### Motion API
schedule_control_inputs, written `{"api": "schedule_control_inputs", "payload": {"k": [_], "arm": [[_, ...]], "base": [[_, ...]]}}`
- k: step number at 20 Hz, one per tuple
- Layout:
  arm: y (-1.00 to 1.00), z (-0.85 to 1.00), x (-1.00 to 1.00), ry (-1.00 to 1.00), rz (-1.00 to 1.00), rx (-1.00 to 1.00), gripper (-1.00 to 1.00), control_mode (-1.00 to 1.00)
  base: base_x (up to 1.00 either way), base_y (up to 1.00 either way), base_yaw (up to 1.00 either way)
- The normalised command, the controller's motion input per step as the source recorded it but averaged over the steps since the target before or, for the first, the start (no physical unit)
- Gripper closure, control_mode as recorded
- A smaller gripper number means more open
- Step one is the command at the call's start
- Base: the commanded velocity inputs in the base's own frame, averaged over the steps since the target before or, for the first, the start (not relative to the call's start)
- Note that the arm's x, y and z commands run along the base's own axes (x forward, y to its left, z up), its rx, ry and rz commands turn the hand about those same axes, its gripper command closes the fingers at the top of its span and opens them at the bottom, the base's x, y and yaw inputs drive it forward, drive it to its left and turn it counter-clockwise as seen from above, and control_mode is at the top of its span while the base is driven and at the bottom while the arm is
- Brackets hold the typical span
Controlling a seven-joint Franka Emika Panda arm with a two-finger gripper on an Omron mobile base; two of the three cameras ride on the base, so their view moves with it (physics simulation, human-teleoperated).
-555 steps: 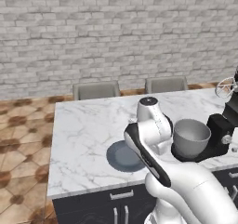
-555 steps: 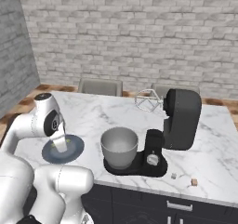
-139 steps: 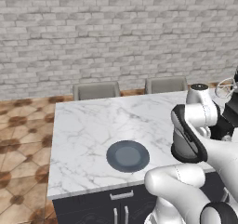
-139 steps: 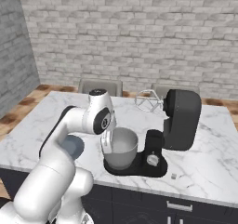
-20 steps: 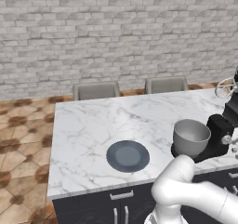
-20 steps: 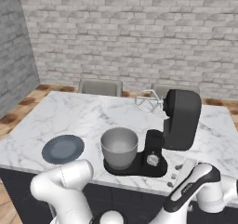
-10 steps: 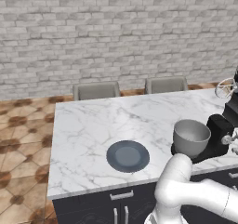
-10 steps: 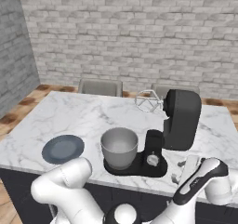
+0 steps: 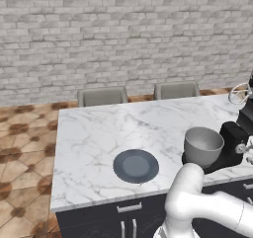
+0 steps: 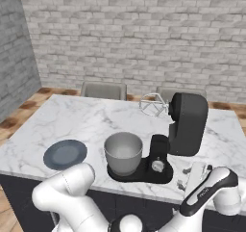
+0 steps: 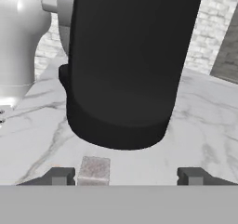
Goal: Add butter and sugar cubes to the stand mixer bowl and then turn on the stand mixer to begin making frosting.
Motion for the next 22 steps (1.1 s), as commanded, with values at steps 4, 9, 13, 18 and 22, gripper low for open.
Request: {"api": "schedule_control_inputs", "payload": {"k": [4,9,13,18,22], "arm": [[0.0,-0.53,-0.49,-0.08,-0.02,0.0,-1.0,-1.0],[0.0,-0.5,-0.3,-0.02,-0.04,0.0,-1.0,-1.0],[0.0,-0.58,-0.02,0.1,-0.05,0.0,-1.0,-1.0],[0.0,-0.64,0.0,0.14,-0.03,0.0,-1.0,-1.0],[0.01,-0.65,-0.03,0.08,0.0,0.0,-1.0,-1.0]], "base": [[0.0,0.0,0.0],[0.0,0.0,0.0],[0.0,0.0,0.0],[0.0,0.0,0.0],[0.0,0.0,0.0]]}}
